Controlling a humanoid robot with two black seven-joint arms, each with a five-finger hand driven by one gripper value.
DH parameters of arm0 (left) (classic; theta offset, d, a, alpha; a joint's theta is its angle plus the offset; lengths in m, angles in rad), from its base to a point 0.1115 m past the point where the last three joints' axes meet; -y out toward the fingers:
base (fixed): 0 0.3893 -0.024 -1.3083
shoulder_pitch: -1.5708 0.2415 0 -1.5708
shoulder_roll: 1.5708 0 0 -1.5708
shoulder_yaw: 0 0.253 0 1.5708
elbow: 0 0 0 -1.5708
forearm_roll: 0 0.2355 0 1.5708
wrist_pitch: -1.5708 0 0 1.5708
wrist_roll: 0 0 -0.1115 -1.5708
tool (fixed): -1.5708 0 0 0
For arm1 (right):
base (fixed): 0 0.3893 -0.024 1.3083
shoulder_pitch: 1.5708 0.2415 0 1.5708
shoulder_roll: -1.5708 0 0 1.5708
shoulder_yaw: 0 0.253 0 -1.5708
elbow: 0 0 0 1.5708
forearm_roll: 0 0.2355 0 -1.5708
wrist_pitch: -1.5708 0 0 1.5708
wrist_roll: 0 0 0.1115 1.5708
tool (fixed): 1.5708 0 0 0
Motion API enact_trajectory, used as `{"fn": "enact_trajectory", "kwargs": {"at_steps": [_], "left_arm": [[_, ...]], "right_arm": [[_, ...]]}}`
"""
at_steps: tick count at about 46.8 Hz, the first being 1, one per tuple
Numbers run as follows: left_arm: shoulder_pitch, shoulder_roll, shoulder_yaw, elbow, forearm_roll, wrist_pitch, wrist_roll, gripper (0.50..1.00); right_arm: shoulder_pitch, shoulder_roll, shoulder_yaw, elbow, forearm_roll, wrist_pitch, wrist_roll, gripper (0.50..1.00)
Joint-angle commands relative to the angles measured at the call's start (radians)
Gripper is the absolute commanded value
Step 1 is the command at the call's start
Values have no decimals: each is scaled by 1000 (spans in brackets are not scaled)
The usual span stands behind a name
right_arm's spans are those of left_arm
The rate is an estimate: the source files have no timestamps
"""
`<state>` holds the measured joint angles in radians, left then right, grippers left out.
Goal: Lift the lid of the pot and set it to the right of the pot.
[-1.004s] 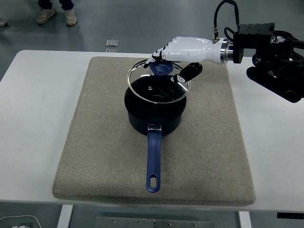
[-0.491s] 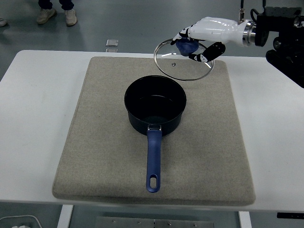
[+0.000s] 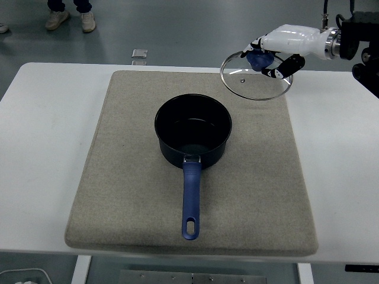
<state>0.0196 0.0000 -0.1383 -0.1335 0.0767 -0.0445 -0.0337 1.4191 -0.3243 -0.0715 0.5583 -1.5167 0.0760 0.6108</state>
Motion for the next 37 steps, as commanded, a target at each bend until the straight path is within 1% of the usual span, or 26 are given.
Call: {"fn": "enact_trajectory", "kwargs": {"at_steps": [1, 14, 34, 37], "left_arm": [[0, 0, 0, 0, 0, 0, 0, 1000], [0, 0, 0, 0, 0, 0, 0, 1000], [0, 0, 0, 0, 0, 0, 0, 1000], [0, 0, 0, 0, 0, 0, 0, 1000]], "right_arm": [[-2, -12, -5, 0, 0, 1, 0, 500], [-15, -42, -67, 3, 3, 10, 0, 500], [-66, -107, -76, 14, 4, 10, 0, 500], [-68, -114, -76, 29, 6, 11, 0, 500]]}}
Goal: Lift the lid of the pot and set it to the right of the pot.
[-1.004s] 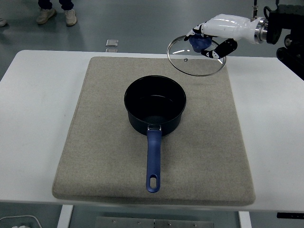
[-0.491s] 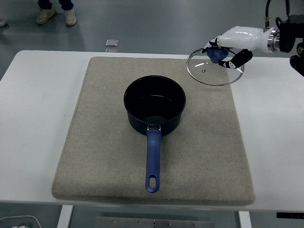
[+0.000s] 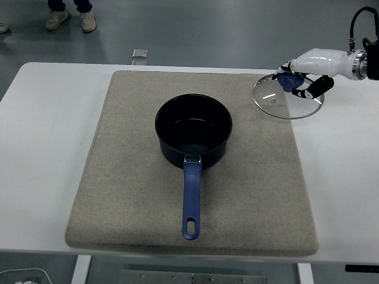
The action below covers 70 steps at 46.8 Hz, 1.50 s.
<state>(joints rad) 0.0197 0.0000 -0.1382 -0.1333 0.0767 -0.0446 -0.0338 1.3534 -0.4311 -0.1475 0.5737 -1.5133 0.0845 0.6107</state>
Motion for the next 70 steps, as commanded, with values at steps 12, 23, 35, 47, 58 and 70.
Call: {"fn": "enact_trajectory", "kwargs": {"at_steps": [12, 23, 35, 47, 58, 70], "left_arm": [[0, 0, 0, 0, 0, 0, 0, 1000], [0, 0, 0, 0, 0, 0, 0, 1000], [0, 0, -1, 0, 0, 0, 0, 1000], [0, 0, 0, 0, 0, 0, 0, 1000], [0, 0, 0, 0, 0, 0, 0, 1000], [0, 0, 0, 0, 0, 0, 0, 1000]], "right_arm": [[-14, -55, 2, 133, 12, 0, 0, 500], [-16, -71, 0, 170, 21, -2, 0, 500], [-23, -112, -1, 233, 24, -2, 0, 500], [-56, -121, 5, 256, 71, -29, 0, 500], [-68, -123, 11, 256, 74, -65, 0, 500], [-71, -124, 12, 247, 76, -81, 0, 500]]}}
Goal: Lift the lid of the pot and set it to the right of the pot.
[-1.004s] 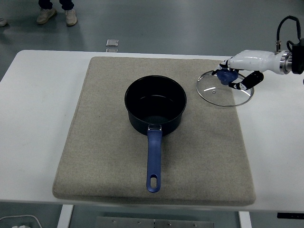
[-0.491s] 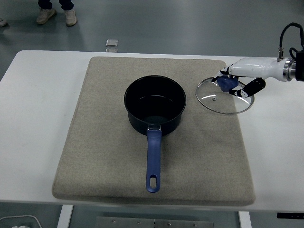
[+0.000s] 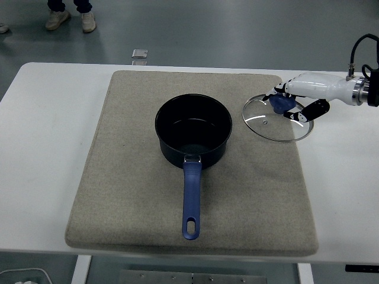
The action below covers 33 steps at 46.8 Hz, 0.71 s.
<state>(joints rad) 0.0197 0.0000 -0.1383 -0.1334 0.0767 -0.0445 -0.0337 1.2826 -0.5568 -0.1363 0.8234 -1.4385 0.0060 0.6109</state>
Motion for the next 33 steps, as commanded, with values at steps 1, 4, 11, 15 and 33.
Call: {"fn": "enact_trajectory", "kwargs": {"at_steps": [1, 4, 11, 15, 33], "left_arm": [[0, 0, 0, 0, 0, 0, 0, 1000], [0, 0, 0, 0, 0, 0, 0, 1000], [0, 0, 0, 1, 0, 0, 0, 1000], [0, 0, 0, 0, 0, 0, 0, 1000], [0, 0, -1, 0, 0, 0, 0, 1000]], "right_arm": [[0, 0, 1, -3, 1, -3, 0, 500], [-6, 0, 3, -3, 1, -3, 0, 500], [-39, 1, 6, -4, 55, -3, 0, 500], [-54, 0, 6, -4, 58, -8, 0, 500], [-60, -2, 1, -10, 66, -54, 0, 500]]}}
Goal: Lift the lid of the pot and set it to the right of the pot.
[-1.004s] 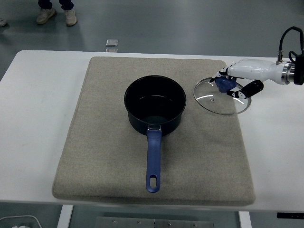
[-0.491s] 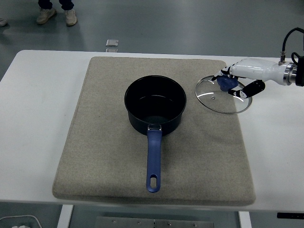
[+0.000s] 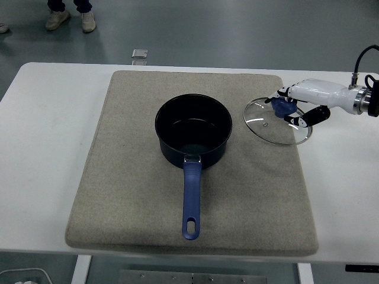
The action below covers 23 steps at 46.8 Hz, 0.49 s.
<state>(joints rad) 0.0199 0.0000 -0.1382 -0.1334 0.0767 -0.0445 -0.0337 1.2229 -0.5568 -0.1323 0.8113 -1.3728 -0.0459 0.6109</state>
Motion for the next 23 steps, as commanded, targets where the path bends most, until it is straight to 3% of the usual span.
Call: {"fn": "enact_trajectory", "kwargs": {"at_steps": [1, 23], "left_arm": [[0, 0, 0, 0, 0, 0, 0, 1000], [0, 0, 0, 0, 0, 0, 0, 1000]], "right_arm": [[0, -2, -4, 2, 0, 0, 0, 500], [-57, 0, 0, 6, 0, -25, 0, 500]]}}
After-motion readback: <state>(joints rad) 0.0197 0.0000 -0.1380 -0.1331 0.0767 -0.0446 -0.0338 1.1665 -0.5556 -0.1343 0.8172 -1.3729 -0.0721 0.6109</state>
